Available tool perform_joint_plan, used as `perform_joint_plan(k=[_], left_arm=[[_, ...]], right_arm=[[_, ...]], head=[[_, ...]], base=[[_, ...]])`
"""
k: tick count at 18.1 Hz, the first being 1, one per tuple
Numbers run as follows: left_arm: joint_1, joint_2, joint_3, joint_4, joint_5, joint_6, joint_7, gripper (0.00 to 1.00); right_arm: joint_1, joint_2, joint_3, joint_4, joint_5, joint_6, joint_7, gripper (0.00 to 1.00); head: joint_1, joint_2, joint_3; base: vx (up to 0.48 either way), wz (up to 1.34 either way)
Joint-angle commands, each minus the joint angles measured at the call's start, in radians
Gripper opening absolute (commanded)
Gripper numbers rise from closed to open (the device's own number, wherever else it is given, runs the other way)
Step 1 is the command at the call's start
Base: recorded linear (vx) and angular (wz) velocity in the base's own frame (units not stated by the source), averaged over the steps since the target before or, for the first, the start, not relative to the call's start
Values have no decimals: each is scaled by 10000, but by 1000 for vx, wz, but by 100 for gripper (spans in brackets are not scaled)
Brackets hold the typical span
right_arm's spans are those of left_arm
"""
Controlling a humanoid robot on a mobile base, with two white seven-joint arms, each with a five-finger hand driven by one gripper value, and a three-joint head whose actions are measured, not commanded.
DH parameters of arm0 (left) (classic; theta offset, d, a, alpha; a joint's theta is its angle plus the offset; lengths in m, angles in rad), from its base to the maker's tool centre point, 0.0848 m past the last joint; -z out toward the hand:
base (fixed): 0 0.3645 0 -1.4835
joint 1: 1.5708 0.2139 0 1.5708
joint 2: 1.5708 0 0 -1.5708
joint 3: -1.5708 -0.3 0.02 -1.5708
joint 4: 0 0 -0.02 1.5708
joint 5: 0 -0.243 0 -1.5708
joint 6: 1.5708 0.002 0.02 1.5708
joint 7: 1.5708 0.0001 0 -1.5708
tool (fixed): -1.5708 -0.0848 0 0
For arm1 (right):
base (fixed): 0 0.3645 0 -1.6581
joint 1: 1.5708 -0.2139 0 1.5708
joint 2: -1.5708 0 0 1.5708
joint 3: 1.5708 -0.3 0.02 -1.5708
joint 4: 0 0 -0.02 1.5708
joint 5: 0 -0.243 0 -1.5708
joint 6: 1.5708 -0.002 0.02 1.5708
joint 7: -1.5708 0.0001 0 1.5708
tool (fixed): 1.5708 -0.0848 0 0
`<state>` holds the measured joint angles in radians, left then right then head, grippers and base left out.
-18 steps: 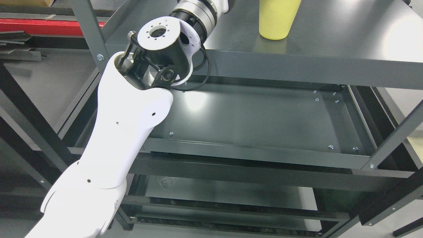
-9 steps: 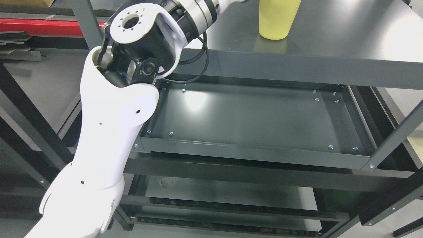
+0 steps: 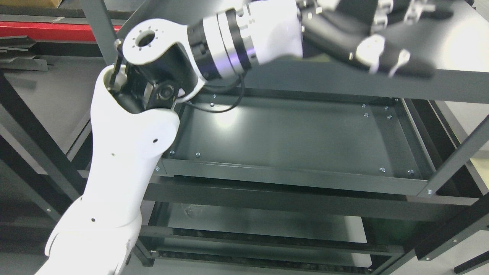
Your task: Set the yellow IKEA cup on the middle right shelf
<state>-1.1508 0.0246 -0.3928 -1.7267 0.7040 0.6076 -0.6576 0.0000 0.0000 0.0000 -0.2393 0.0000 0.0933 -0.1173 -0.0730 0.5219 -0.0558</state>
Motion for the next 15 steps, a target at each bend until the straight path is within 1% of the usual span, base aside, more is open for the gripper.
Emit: perform_joint_plan(k=[1, 4, 5, 7, 8, 9, 10, 11, 12, 13, 15], left_arm=[[1412, 766, -2143, -389, 31, -17, -833, 97], [2087, 751, -3002, -389, 16, -93, -833, 97], [2363, 766, -3309, -374, 1, -276, -818, 97], [3128, 766, -3984, -191, -243, -1147, -650, 97], [3695, 720, -4108, 174, -928, -1638, -361, 97], [4323, 583, -4034, 649, -1953, -2311, 204, 98], [4739, 506, -3942, 927, -2616, -2895, 589, 98], [5320, 308, -3668, 1264, -3488, -3797, 1170, 98], [5797, 169, -3300, 1434, -3952, -4322, 1632, 98], [6257, 77, -2826, 1451, -4230, -4661, 2077, 98], [7025, -72, -1632, 1421, -4386, -4894, 2859, 98]], right_arm=[[138, -175, 169, 0, -245, 3, 8, 99], [138, -175, 169, 0, -245, 3, 8, 99], [138, -175, 169, 0, -245, 3, 8, 99], [138, -175, 169, 0, -245, 3, 8, 99], [138, -175, 169, 0, -245, 3, 8, 99], [138, -175, 169, 0, -245, 3, 8, 99], [138, -175, 169, 0, -245, 3, 8, 99], [138, -175, 169, 0, -245, 3, 8, 99], [138, -175, 169, 0, -245, 3, 8, 99], [138, -175, 169, 0, -245, 3, 8, 99], [138, -175, 169, 0, -245, 3, 8, 99]], head=[[0, 0, 0], [0, 0, 0], [0, 0, 0], [0, 0, 0], [0, 0, 0], [0, 0, 0], [0, 0, 0], [0, 0, 0], [0, 0, 0], [0, 0, 0], [0, 0, 0]], base=[[0, 0], [0, 0], [0, 0], [0, 0], [0, 0], [0, 0], [0, 0], [0, 0], [0, 0], [0, 0], [0, 0]])
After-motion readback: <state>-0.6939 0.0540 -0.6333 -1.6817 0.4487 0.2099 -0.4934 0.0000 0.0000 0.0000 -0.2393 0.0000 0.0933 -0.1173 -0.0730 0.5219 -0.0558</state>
